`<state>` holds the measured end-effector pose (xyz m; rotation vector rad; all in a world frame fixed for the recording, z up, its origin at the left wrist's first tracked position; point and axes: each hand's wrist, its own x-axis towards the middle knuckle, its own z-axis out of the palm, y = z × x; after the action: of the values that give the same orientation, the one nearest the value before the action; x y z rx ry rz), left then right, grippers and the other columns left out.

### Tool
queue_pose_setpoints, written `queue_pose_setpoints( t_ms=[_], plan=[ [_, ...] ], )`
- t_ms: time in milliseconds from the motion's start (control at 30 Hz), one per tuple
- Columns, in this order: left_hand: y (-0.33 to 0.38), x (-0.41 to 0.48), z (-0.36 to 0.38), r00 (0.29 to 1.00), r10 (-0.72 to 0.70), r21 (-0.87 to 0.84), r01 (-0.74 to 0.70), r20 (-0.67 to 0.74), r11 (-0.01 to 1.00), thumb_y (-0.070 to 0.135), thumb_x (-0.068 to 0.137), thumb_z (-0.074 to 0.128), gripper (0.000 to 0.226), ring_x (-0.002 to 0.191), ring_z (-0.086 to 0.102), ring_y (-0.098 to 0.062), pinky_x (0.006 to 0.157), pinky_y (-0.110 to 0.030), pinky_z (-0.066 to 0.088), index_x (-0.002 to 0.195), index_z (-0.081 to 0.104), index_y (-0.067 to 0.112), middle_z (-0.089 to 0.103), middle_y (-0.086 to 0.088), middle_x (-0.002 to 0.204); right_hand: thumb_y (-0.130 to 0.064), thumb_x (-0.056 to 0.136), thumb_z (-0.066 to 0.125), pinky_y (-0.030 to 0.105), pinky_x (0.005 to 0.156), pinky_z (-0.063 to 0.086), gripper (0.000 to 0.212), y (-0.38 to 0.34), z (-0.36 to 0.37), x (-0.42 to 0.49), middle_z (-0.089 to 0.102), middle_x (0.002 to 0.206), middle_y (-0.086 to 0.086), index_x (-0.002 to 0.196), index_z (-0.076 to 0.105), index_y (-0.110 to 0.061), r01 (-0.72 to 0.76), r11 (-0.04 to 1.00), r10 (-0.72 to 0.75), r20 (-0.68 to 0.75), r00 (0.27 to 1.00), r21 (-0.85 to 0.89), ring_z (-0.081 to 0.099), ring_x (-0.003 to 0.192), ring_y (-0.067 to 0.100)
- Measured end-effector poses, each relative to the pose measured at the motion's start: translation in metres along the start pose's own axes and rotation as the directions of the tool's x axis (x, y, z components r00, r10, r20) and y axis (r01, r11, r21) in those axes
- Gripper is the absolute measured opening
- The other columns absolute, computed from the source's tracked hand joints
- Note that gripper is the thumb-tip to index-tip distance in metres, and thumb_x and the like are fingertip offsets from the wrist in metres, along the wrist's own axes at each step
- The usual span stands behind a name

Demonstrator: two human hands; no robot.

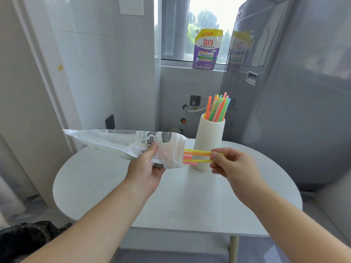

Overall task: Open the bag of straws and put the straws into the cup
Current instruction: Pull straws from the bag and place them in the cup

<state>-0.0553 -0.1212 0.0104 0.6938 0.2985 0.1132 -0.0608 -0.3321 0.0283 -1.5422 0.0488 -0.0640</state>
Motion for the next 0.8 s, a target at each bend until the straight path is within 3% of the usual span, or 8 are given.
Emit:
queue_pose_setpoints(
  t_ms=[200,300,367,600,700,800],
  plan=[
    [-0.001,-0.001,0.001,1.0,-0.011,0.008,0.011,-0.004,1.0,0.007,0.096,0.066,0.017,0.075,0.077,-0.014,0.06,-0.031,0.063,0.111,0.069,0.014,0.08,0.0,0.09,-0.006,0.093,0.067,0.022,0.059,0.055,0.007,-0.006,-0.016,0.007,0.065,0.072,0.008,0.094,0.071,-0.001,-0.102,0.976,0.103,0.008,0.995,0.192,0.062,0.06,0.013],
    [-0.005,-0.003,0.003,1.0,-0.02,0.023,0.02,-0.012,1.0,0.006,0.096,0.065,0.018,0.074,0.077,-0.014,0.059,-0.031,0.063,0.112,0.069,0.014,0.079,-0.001,0.095,-0.005,0.093,0.065,0.017,0.054,0.054,0.008,-0.008,-0.014,0.006,0.06,0.066,0.004,0.085,0.064,-0.006,-0.21,0.862,0.198,0.076,0.977,0.46,0.06,0.056,0.01],
    [-0.007,-0.005,0.005,0.999,-0.03,0.026,0.03,-0.013,0.999,0.007,0.096,0.066,0.018,0.075,0.077,-0.014,0.063,-0.031,0.064,0.112,0.069,0.014,0.079,-0.001,0.097,-0.007,0.092,0.066,0.016,0.054,0.054,0.013,-0.008,-0.009,0.004,0.057,0.064,0.002,0.08,0.061,-0.009,-0.236,0.8,0.216,0.102,0.971,0.551,0.059,0.054,0.009],
    [-0.011,-0.012,0.011,0.999,-0.053,-0.011,0.053,-0.008,0.999,0.006,0.096,0.066,0.014,0.073,0.077,-0.014,0.058,-0.03,0.062,0.108,0.069,0.012,0.08,0.0,0.086,-0.015,0.091,0.068,0.021,0.059,0.05,0.002,-0.001,0.013,-0.008,0.06,0.068,-0.002,0.091,0.07,-0.015,-0.19,0.888,0.144,0.14,0.98,0.419,0.053,0.058,0.009],
    [-0.01,-0.015,0.012,0.998,-0.059,-0.019,0.059,-0.011,0.998,0.006,0.096,0.066,0.013,0.071,0.077,-0.015,0.057,-0.03,0.062,0.107,0.069,0.011,0.08,-0.001,0.082,-0.018,0.093,0.066,0.023,0.061,0.049,0.014,-0.001,0.017,-0.008,0.063,0.071,-0.003,0.104,0.073,-0.014,-0.141,0.913,0.106,0.112,0.988,0.382,0.053,0.06,0.009],
    [-0.009,-0.016,0.012,0.998,-0.057,-0.024,0.057,-0.016,0.998,0.006,0.096,0.066,0.013,0.07,0.077,-0.014,0.055,-0.03,0.061,0.107,0.068,0.012,0.08,-0.001,0.08,-0.018,0.096,0.063,0.022,0.057,0.05,0.014,-0.002,0.02,-0.009,0.06,0.068,0.0,0.104,0.072,-0.01,-0.134,0.919,0.101,0.107,0.989,0.372,0.052,0.06,0.011]
  ],
)
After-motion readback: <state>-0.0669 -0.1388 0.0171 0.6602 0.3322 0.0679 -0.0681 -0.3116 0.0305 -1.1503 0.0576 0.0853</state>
